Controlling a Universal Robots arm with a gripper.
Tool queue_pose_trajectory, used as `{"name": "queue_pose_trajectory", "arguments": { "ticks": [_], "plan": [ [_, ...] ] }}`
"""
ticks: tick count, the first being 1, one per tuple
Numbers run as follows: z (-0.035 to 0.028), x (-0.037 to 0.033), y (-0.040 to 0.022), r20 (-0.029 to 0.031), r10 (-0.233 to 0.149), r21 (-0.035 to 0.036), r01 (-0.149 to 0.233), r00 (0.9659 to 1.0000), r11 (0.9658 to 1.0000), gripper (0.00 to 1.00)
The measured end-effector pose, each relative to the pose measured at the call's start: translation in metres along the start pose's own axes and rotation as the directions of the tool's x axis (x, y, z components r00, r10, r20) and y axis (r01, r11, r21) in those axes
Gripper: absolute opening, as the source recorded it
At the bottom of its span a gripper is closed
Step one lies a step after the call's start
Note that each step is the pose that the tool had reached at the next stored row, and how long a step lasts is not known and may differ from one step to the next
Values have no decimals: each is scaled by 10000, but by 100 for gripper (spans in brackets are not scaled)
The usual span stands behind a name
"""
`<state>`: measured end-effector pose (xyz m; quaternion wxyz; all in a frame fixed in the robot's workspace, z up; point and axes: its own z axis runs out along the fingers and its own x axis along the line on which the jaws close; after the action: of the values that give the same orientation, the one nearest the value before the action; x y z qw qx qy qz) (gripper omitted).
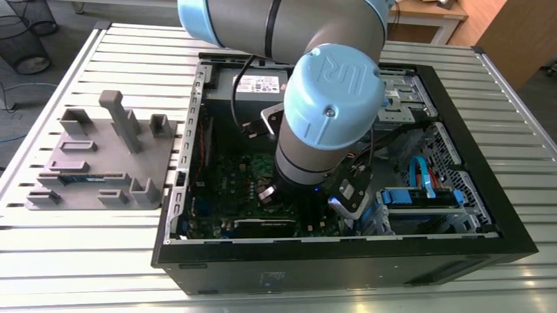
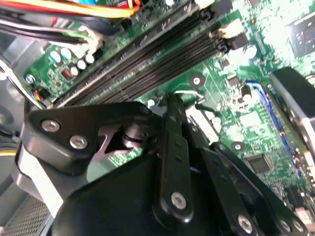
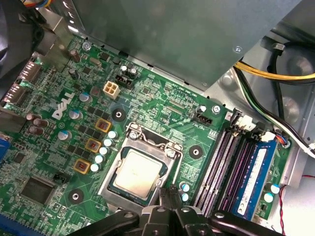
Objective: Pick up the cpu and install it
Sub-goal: 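Install the first cpu locking lever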
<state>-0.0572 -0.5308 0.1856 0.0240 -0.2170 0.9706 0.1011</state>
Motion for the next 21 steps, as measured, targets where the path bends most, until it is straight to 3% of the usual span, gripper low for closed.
{"name": "queue_pose_trajectory", "arguments": {
  "ticks": [3,10,21],
  "plan": [
    [1,0,0,3,-1,-4,1,10000,10000,11],
    [-5,25,8,68,-6,-86,7,10000,10000,11],
    [-41,38,12,77,-6,-85,7,10000,10000,11]
  ]
}}
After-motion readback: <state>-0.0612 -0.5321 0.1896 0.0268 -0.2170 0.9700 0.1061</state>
